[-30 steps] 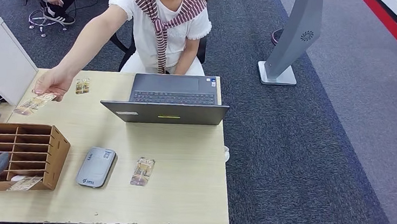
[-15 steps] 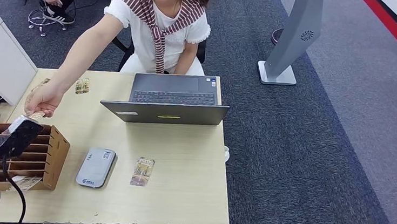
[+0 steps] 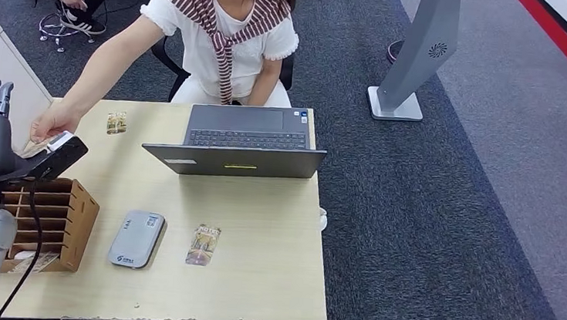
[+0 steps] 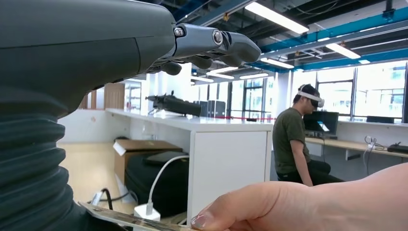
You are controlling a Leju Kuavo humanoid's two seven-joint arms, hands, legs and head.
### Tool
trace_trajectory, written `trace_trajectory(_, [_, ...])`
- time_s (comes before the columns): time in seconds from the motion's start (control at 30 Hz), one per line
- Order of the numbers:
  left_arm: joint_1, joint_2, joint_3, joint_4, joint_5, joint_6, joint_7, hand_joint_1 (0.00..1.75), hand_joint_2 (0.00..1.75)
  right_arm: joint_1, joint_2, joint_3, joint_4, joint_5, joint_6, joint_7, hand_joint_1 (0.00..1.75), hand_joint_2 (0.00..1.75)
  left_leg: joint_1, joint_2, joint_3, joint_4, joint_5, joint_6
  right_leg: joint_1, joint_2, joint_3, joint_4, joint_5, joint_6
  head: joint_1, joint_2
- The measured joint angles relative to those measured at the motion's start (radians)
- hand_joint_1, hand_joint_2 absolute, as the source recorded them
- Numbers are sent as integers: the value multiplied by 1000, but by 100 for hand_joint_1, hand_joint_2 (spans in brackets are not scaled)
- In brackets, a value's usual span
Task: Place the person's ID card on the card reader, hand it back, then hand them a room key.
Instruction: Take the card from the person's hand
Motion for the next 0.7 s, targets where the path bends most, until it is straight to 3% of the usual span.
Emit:
trace_trajectory(0.3, [-152,57,-92,195,-146,34,93,0,175,-2,0,3,0,40,12,7,0,0,0,0,-1,0,1,-1,0,1,-1,1,1,-1,0,0])
trace_trajectory(0.6, [-200,76,-122,272,-183,45,117,0,175,-4,0,8,0,53,17,8,0,0,0,0,-1,0,1,-1,0,1,-1,1,1,-1,0,0])
trace_trajectory(0.7, [-204,76,-125,285,-183,47,117,131,175,-5,0,9,0,53,18,8,0,0,0,0,-1,0,1,-1,0,1,-1,1,1,-1,0,0])
